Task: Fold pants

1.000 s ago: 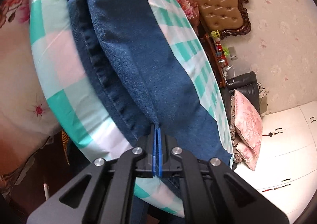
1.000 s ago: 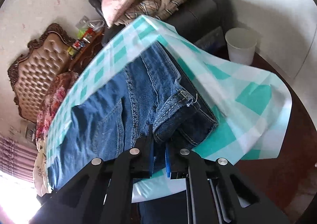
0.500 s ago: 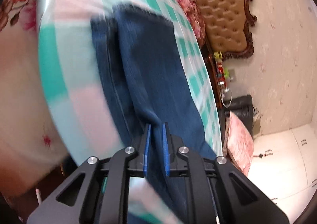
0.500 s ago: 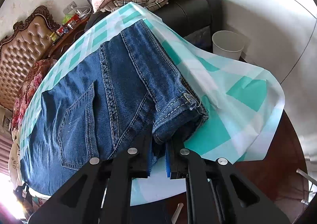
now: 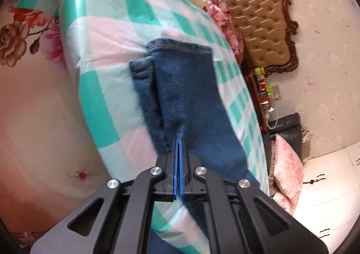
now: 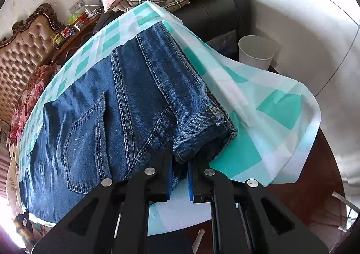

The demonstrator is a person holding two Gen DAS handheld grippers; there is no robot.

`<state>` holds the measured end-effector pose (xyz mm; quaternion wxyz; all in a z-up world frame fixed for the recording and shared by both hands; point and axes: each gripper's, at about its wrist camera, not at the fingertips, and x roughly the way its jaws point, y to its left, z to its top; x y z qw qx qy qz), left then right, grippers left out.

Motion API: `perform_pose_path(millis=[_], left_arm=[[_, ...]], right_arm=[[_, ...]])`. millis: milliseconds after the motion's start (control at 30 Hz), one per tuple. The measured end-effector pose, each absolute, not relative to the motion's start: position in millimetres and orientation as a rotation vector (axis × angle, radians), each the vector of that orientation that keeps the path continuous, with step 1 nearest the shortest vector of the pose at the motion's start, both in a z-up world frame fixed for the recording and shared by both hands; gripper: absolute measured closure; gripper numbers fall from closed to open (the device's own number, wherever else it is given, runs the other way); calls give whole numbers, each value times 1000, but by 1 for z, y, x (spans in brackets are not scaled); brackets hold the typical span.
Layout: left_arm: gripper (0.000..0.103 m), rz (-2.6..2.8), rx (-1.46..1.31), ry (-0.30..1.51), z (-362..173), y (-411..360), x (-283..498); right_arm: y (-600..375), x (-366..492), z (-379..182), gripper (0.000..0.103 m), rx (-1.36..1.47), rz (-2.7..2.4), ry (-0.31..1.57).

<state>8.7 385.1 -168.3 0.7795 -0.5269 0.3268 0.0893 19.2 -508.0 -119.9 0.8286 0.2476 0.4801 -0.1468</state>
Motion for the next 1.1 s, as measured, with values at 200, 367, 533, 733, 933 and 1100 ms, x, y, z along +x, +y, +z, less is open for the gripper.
perform_pose_path(millis=[200, 367, 533, 733, 933, 1100], left_arm=[[81, 189, -1186, 688, -171, 402, 26], [81, 194, -1245, 687, -181, 410, 28], [78, 234, -1231, 672, -176, 416, 13], [78, 238, -1250, 667, -179, 434, 25], [94, 270, -1233, 697, -182, 443, 36], [102, 295, -1140, 663, -144, 435, 26]], right_arm=[[-508, 17, -120, 94, 525, -309, 1015], [-508, 17, -121, 94, 528, -307, 1014], [-508, 17, -122, 94, 532, -304, 1012], [-508, 16, -122, 94, 537, -302, 1010], [-507, 17, -121, 94, 535, -302, 1009], [-508, 17, -117, 94, 531, -299, 1012]])
